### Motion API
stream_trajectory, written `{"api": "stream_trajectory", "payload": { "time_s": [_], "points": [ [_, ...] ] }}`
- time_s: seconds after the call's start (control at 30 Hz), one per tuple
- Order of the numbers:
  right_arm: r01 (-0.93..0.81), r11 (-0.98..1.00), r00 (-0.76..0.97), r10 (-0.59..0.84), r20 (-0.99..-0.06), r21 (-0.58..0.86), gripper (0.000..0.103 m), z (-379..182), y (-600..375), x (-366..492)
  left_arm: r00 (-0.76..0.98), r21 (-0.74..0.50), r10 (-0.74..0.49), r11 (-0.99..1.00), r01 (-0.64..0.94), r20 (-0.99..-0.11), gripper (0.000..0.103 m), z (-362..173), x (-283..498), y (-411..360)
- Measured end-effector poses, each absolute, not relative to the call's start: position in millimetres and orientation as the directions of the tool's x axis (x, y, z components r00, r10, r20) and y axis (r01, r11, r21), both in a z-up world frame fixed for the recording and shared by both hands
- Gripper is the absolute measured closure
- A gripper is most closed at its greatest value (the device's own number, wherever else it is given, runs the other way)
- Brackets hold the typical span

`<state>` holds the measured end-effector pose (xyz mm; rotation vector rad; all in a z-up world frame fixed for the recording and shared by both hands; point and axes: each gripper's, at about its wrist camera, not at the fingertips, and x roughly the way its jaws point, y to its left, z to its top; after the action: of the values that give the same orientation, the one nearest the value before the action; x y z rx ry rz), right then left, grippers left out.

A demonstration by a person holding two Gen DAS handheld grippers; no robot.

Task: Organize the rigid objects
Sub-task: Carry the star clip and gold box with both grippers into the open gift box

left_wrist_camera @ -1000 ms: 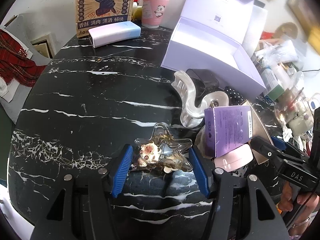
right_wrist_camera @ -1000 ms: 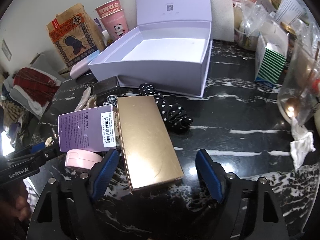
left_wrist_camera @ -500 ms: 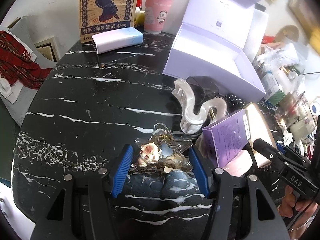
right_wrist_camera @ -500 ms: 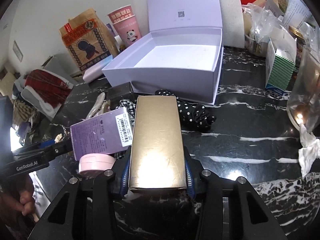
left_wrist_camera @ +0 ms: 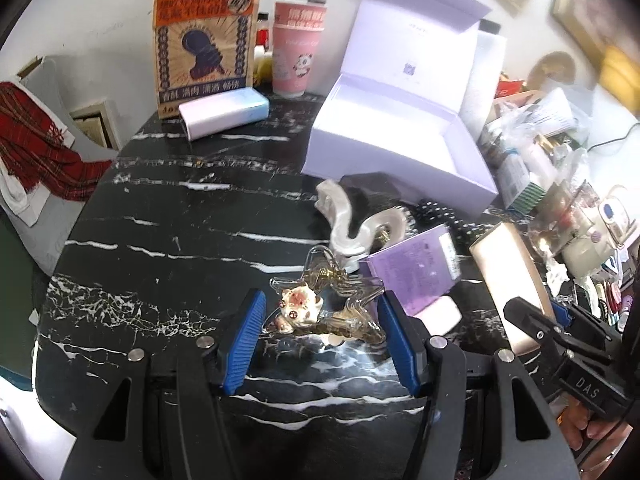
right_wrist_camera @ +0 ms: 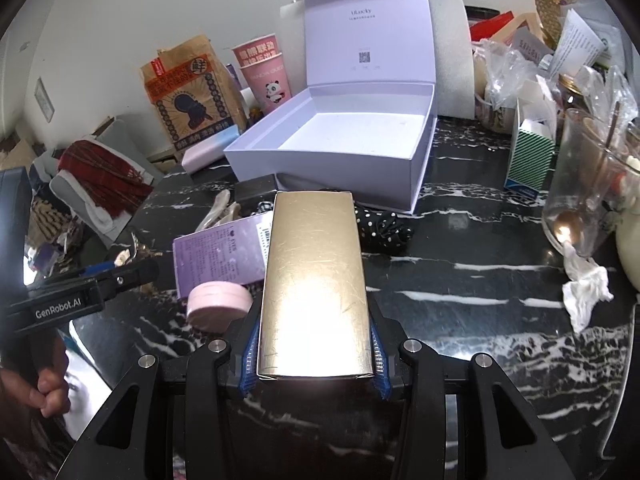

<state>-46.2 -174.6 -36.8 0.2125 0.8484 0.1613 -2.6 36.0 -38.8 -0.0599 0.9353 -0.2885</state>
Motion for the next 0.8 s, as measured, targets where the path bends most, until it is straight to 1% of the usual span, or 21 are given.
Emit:
{"api": "stream_trajectory", "payload": {
  "time_s": [0.37,0.8],
  "points": [
    [-0.092,0.968,0.681,0.233,-0.694,0.235,0.06,-17.3,-179.6,-67.3,0.591,-0.169,-0.315,0.942,0.29,-0.743,0.045,-11.1,-4.8,13.4],
    [-0.105,0.971,0.697,0.226,-0.681,0.214,0.059,1.3,-193.0,-46.1,0.592,-0.173,-0.359,0.921,0.348,-0.721,0.045,5.1,27.0,-14.2]
  ]
}}
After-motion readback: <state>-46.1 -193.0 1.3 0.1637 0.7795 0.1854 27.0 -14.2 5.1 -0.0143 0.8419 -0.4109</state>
